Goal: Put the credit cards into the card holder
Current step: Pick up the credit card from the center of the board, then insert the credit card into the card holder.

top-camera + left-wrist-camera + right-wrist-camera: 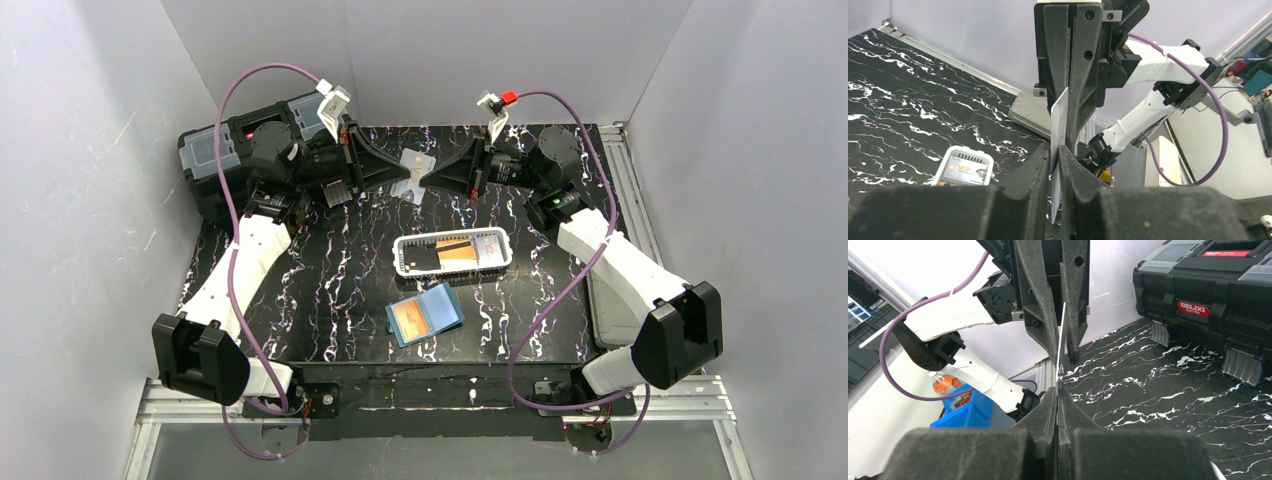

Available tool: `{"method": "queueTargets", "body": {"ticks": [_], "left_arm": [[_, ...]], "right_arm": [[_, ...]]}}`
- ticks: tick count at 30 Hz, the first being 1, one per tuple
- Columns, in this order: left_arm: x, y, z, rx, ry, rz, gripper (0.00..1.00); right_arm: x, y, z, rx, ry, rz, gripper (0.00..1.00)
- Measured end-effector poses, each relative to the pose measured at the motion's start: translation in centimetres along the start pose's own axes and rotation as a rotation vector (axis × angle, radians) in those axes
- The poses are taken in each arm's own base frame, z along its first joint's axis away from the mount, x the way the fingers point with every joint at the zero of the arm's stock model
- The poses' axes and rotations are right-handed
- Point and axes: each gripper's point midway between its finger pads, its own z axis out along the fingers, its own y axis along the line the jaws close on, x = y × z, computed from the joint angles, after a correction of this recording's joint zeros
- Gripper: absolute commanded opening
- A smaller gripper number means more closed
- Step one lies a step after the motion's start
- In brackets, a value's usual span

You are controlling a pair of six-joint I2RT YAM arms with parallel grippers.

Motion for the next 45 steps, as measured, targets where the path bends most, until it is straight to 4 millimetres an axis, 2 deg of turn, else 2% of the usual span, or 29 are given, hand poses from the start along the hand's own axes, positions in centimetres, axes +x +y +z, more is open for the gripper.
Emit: {"method": "queueTargets", "body": {"ticks": [7, 8, 9, 12, 14, 17, 21, 23, 25, 28, 31, 33, 37, 38, 45], "left_arm": [[1.0, 0.5, -0.1, 0.000, 0.018, -0.005, 0.25], [1.1, 0.5, -0.1, 0.000, 0.020, -0.005, 0.32], [1.1, 0.4, -0.1, 0.001, 0.021, -0.005, 0.44], [1.3, 0.5, -0.1, 0.000, 0.027, -0.003, 0.57], [1.7, 0.6, -0.2, 0.003, 0.043, -0.006, 0.71], [2.9, 0.9, -0.6, 0.006, 0.084, -0.003, 0.74], [6.4, 1.9, -1.7, 0.013, 0.188, 0.064, 0.72], [8.6, 2.3, -2.5, 0.026, 0.244, 0.127, 0.73], [11.6, 2.5, -3.3, 0.040, 0.315, 0.229, 0.73], [17.5, 1.6, -4.2, 0.130, 0.456, 0.377, 0.73], [22.5, 1.0, -5.0, 0.237, 0.575, 0.482, 0.72], [24.9, 0.8, -5.7, 0.306, 0.645, 0.548, 0.71], [28.1, 1.1, -7.0, 0.434, 0.746, 0.662, 0.69], [29.4, 1.2, -7.8, 0.475, 0.779, 0.691, 0.68], [32.5, 1.1, -10.0, 0.576, 0.852, 0.757, 0.57]], "right_arm": [[0.2, 0.1, -0.1, -0.007, 0.010, 0.042, 0.01], [0.1, 0.1, -0.2, -0.005, 0.009, 0.047, 0.01], [0.1, 0.0, -0.3, -0.003, 0.008, 0.050, 0.01], [0.1, -0.6, -0.6, 0.018, 0.011, 0.048, 0.01], [0.4, -1.6, -1.3, 0.057, 0.026, 0.060, 0.01], [1.3, -3.4, -2.5, 0.125, 0.054, 0.098, 0.01], [4.5, -5.8, -4.2, 0.217, 0.137, 0.207, 0.01], [7.0, -6.9, -4.8, 0.266, 0.204, 0.280, 0.01], [9.9, -8.1, -5.3, 0.326, 0.282, 0.343, 0.01], [15.0, -9.2, -5.9, 0.416, 0.421, 0.424, 0.01], [19.6, -9.3, -6.5, 0.477, 0.566, 0.483, 0.01], [22.0, -9.0, -7.0, 0.506, 0.649, 0.508, 0.01], [24.0, -8.7, -8.0, 0.548, 0.726, 0.517, 0.01], [24.3, -8.8, -8.3, 0.563, 0.736, 0.517, 0.01], [26.0, -9.7, -10.3, 0.659, 0.776, 0.521, 0.01]]}}
